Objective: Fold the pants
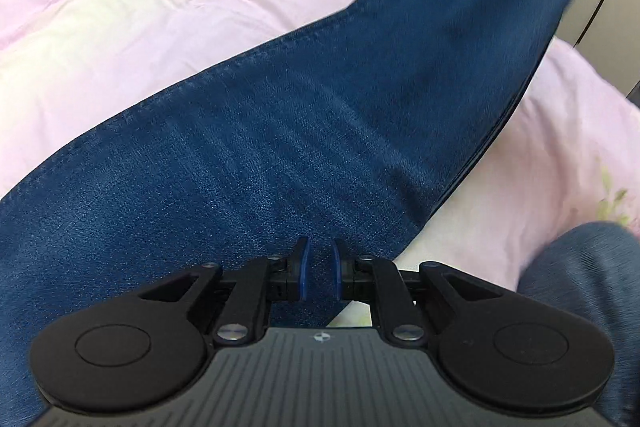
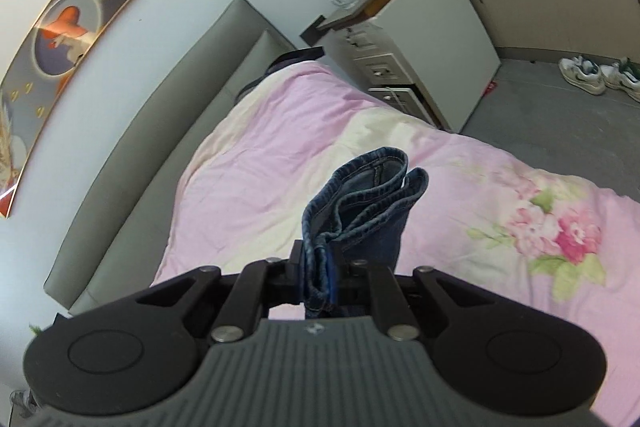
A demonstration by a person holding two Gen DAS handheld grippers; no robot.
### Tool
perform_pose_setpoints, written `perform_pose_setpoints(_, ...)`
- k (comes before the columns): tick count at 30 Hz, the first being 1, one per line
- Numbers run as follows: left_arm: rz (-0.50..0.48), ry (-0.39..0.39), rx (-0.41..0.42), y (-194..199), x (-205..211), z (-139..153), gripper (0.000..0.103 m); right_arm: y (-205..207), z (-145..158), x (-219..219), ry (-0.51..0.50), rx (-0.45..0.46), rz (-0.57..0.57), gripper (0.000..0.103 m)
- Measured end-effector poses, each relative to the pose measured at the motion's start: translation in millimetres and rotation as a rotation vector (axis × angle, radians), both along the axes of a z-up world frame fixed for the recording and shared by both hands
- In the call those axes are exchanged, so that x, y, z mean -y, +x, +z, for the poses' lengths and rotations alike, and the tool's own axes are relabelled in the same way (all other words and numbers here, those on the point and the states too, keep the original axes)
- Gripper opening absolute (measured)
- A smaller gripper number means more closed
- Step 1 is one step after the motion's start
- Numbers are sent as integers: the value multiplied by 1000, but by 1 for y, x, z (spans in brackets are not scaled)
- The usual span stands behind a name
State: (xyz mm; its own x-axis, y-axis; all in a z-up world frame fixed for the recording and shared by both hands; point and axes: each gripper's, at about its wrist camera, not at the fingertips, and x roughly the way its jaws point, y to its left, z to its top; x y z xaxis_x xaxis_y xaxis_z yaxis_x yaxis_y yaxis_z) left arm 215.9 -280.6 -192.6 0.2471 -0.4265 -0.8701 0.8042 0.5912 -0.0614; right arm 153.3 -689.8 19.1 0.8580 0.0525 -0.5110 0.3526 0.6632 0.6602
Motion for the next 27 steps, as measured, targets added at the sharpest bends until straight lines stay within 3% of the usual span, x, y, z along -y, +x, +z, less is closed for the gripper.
perform_pose_setpoints(3,25,-41,-13,1,-16,18,15,23,36,-37,-1,27,57,6)
perform_pose_setpoints(5,43,-75,26,1,-40,42,18,40,59,-69,-13,42,108,6)
perform_pose_setpoints(9,140,-120,78,15,-112,88,23,78,92,-151,-24,70,233,6)
perform_pose_setpoints(14,307,-123,154,36,-218,127,23,126,108,-261,-42,71,368,6)
perform_pose_setpoints(17,424,-152,163,44,-284,142,23,162,99,-332,-32,37,438,6)
perform_pose_setpoints(21,563,-203,133,51,-366,146,23,204,64,-427,-13,-27,544,6)
perform_pose_setpoints(27,696,-256,43,50,-454,122,23,233,-30,-575,15,-195,733,6)
